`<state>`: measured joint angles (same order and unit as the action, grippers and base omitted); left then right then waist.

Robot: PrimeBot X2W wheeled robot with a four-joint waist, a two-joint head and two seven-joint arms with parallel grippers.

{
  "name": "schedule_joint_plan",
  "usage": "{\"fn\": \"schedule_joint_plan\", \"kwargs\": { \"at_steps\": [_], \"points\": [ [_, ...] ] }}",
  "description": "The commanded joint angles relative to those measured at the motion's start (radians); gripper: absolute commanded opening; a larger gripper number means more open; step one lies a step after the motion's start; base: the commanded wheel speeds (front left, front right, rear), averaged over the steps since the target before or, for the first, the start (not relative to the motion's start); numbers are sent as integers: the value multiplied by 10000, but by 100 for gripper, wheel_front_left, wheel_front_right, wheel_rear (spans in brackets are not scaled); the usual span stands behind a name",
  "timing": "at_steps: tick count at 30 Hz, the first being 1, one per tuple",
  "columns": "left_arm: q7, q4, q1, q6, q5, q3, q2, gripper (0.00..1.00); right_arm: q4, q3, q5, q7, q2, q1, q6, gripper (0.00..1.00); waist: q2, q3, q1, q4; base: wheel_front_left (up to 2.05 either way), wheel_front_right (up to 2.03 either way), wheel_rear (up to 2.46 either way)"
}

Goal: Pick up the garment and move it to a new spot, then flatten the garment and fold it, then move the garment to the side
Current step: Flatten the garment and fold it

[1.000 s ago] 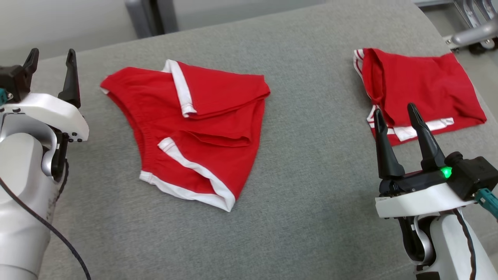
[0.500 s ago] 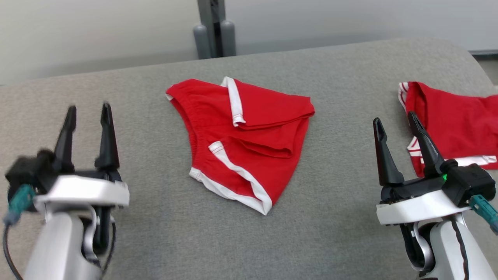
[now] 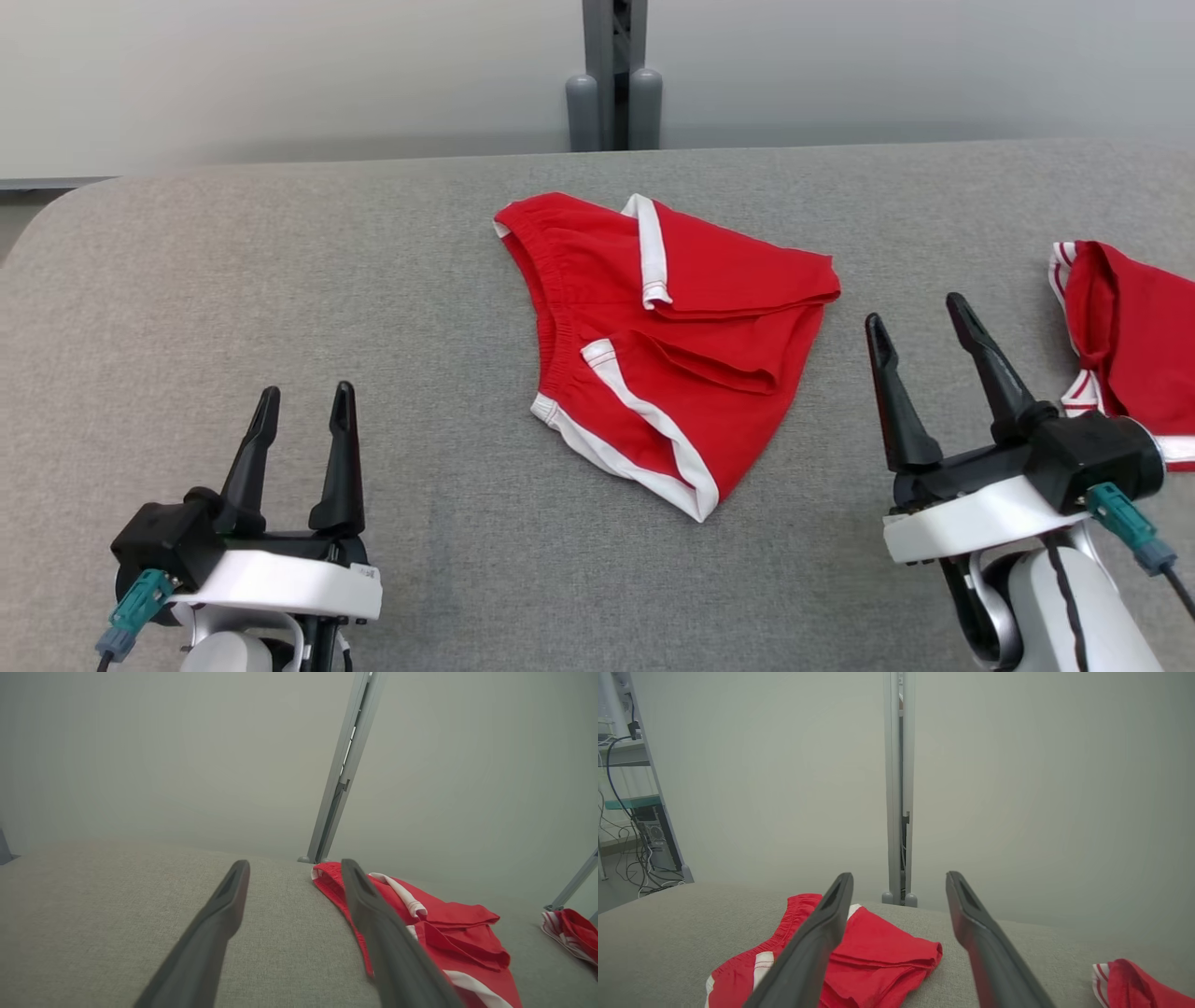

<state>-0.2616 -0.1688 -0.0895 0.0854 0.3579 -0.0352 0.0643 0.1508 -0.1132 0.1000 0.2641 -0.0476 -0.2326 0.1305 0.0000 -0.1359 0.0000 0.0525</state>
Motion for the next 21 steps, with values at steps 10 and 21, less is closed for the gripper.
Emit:
{"fn": "schedule_joint_plan", "kwargs": {
  "at_steps": [10,21],
  "points": [
    [-27,-133,-512,237,-155,-73,-107,100,568,-2299,1284,-710,-314,-910,2,100,0,-378,0,701,0,0,0],
    [-28,-58,-720,169,465,-659,-121,100,3049,-2457,2525,-2538,-371,-2423,4,100,0,-1091,0,2268,0,0,0]
  ]
}}
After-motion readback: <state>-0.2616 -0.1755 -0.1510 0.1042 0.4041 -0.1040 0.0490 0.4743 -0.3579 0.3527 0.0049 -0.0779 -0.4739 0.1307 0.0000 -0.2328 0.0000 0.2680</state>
